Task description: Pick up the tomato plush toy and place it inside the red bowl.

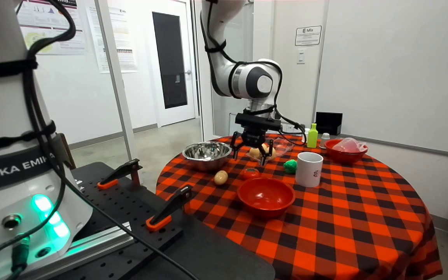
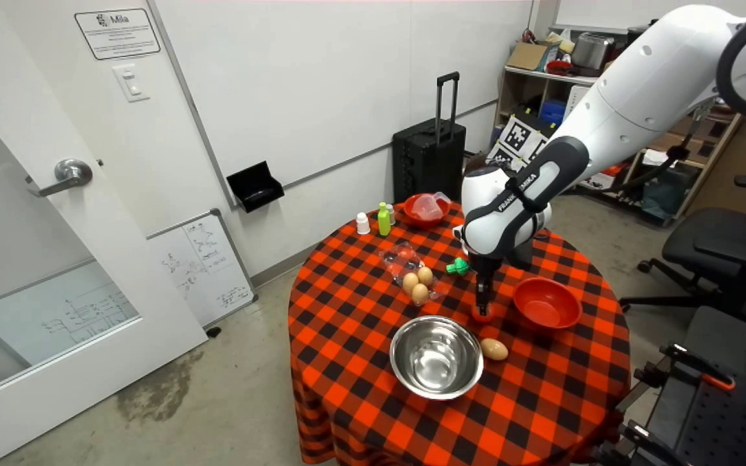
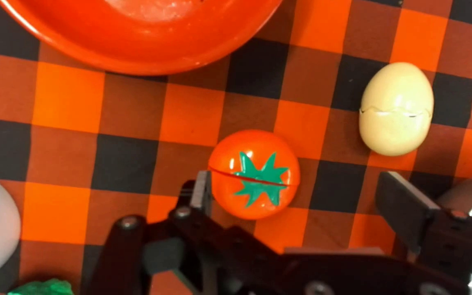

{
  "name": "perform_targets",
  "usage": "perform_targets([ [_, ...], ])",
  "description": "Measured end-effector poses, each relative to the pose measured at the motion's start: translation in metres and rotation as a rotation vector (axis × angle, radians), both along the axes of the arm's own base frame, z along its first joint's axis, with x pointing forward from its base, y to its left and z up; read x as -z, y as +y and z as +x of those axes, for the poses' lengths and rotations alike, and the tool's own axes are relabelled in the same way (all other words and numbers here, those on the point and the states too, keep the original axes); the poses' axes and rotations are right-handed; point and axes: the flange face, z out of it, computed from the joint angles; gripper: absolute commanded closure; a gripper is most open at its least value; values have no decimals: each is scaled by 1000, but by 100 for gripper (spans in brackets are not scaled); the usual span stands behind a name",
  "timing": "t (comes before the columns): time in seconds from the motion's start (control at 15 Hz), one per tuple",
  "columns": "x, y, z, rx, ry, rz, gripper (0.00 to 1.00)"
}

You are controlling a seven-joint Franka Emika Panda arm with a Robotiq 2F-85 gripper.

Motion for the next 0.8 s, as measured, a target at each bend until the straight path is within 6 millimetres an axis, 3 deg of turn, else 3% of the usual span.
perform_targets([
  [0.8, 37, 3, 15, -73, 39, -53, 0],
])
